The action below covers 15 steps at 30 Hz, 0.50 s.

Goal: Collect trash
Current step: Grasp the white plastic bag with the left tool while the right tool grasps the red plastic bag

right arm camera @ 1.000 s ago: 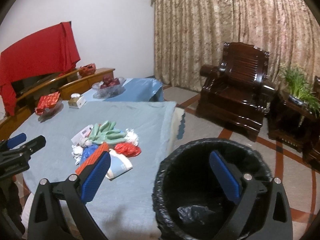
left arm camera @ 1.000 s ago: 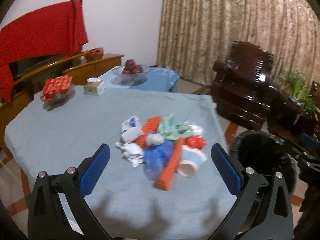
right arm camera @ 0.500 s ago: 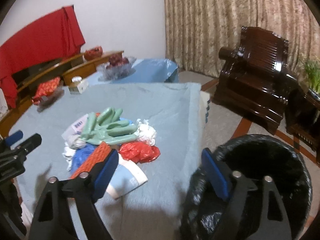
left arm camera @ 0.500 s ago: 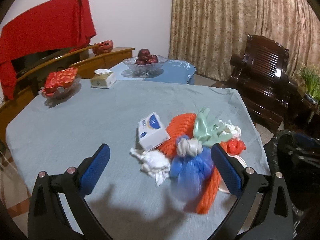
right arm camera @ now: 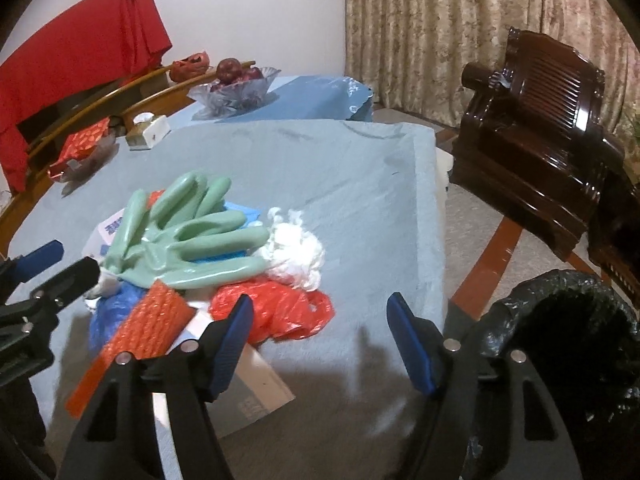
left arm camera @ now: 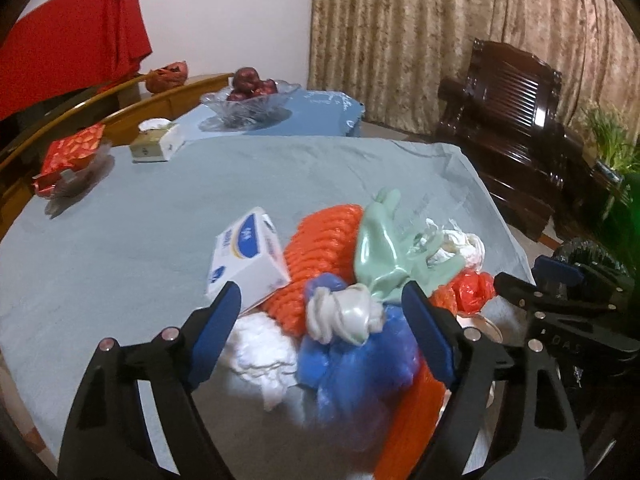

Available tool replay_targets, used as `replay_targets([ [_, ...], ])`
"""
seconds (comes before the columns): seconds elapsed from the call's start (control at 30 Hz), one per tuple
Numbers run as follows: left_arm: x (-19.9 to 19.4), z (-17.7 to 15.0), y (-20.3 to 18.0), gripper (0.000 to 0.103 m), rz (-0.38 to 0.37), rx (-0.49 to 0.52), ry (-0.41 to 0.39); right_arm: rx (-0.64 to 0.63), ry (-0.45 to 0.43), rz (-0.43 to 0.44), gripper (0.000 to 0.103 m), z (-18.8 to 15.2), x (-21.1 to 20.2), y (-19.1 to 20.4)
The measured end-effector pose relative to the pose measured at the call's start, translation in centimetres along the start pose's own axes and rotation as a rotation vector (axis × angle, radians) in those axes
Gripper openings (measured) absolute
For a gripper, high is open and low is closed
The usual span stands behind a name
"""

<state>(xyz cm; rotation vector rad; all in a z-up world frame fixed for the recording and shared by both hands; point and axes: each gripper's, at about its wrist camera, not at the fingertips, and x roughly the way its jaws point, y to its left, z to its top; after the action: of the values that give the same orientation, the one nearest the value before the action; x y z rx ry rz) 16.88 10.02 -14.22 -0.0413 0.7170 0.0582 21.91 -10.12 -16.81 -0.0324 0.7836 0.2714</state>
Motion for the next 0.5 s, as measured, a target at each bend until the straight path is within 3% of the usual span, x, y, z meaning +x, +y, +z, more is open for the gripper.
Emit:
replay_targets([
  [0.13,1.4,0.2,-0.9,0.070,-0.031,0.015,0.025,0.000,0.009,0.003,0.068,0.1,0.5,-0.3],
  [0.3,2.6,0.2,-1.7,0.052,-0.078,0.037,0.059,-0.010,0.026,0.022,0.068,0.4,1.3,-0.1],
  [0.5,2.9,0.1,-1.2,0.044,-0.102,0.009,0.069,-0.031,0.069,0.067,0.068,0.0,2.6,1.1],
])
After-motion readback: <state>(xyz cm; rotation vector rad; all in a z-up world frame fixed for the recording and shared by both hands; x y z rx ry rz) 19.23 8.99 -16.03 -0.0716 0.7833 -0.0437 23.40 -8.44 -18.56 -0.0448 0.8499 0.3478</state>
